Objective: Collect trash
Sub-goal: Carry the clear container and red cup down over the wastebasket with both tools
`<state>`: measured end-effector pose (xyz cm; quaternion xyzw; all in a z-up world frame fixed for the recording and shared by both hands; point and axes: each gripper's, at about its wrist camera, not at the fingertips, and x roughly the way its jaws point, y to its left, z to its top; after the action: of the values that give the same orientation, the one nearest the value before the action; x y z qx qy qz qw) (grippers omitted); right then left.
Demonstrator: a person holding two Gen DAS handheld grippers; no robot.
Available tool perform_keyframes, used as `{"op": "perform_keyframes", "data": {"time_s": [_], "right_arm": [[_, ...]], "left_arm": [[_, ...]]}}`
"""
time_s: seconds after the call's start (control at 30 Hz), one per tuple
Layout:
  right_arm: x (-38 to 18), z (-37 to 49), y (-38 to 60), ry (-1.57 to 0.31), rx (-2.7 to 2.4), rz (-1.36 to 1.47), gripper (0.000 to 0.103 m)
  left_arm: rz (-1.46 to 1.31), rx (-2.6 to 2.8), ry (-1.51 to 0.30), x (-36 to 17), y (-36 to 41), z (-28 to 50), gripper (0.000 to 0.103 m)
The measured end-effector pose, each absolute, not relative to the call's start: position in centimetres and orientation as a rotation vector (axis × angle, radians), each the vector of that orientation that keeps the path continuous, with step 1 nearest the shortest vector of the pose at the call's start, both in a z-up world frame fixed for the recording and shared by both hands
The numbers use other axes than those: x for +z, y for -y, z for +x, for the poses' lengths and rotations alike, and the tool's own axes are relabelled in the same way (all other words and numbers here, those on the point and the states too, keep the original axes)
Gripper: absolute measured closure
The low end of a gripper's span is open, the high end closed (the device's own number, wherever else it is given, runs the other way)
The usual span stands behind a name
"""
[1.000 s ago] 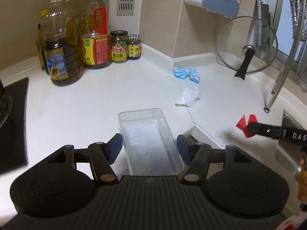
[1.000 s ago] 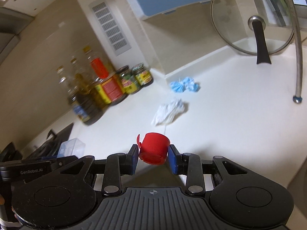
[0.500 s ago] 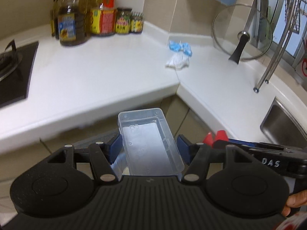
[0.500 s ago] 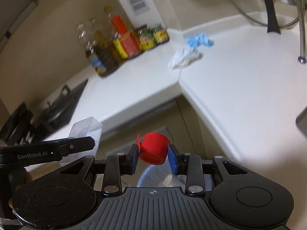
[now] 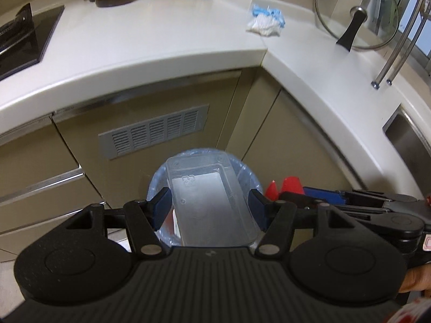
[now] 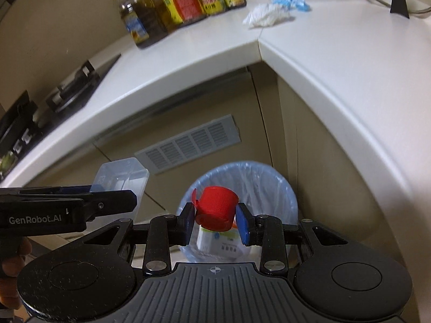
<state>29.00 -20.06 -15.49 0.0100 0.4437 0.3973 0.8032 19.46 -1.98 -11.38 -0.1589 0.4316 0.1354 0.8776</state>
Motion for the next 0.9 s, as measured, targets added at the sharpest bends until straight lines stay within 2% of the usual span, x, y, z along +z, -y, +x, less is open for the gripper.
{"op": "perform_keyframes", "data": {"time_s": [0.9], "right_arm": [[-27.5,33.8,16.5,-1.091,0.662,0.016,0.069]], "left_arm": [[-0.307,0.120,-1.074,-22.9,-2.8,25.8,0.043]]}}
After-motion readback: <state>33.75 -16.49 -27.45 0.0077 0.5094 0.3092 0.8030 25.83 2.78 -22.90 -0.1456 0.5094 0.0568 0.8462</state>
